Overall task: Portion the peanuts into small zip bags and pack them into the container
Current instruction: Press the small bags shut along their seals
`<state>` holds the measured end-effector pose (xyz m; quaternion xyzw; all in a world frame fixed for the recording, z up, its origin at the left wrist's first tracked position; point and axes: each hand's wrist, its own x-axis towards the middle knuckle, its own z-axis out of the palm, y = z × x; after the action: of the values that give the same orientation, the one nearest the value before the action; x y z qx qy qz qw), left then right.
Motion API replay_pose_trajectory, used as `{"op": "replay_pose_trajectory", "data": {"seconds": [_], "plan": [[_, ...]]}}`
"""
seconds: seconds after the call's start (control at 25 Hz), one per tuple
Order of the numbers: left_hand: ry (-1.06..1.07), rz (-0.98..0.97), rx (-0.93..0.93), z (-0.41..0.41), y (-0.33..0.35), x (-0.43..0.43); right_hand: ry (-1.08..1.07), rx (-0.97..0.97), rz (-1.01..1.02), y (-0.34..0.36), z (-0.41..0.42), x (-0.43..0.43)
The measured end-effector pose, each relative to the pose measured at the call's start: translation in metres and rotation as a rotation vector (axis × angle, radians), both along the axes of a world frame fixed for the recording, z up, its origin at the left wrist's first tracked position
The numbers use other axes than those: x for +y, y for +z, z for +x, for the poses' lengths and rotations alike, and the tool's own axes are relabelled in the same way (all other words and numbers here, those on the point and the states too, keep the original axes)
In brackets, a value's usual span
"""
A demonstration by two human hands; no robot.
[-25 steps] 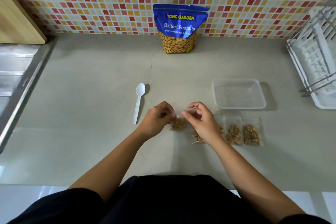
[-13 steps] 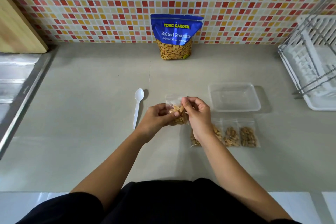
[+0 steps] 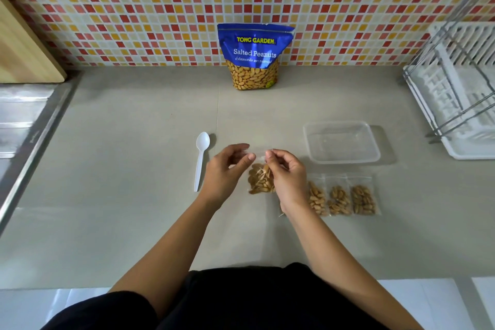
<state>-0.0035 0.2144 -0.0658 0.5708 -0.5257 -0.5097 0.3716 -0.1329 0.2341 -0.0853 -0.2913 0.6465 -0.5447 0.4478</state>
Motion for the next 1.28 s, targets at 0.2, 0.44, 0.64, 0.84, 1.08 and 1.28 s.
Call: {"op": "replay_pose_trajectory", "data": {"seconds": [0.2,0.44,0.64,0.84,1.08,1.28], "plan": [[-0.07,-0.018,-0.094,0.005,0.002,-0.01,0.001,-0.096,-0.032,0.004,0.007,0.008],[-0.157,-0.095,-0.232,0.0,0.003,-0.006,0.021,-0.004,-0.006,-0.005,0.006,0.01],[-0.199,-0.213,-0.394,-0.007,0.009,-0.005,0.014,0.066,0.02,-0.008,0.009,0.011],[-0.228,-0.218,-0.449,-0.012,0.005,-0.005,0.026,0.06,0.053,-0.009,0.009,0.007],[-0.187,-0.281,-0.698,-0.023,0.005,-0.002,-0.053,0.056,0.068,-0.007,0.007,0.001],[-0.237,-0.353,-0.782,-0.022,0.004,-0.001,-0.048,0.135,0.038,-0.007,-0.009,0.003]]}}
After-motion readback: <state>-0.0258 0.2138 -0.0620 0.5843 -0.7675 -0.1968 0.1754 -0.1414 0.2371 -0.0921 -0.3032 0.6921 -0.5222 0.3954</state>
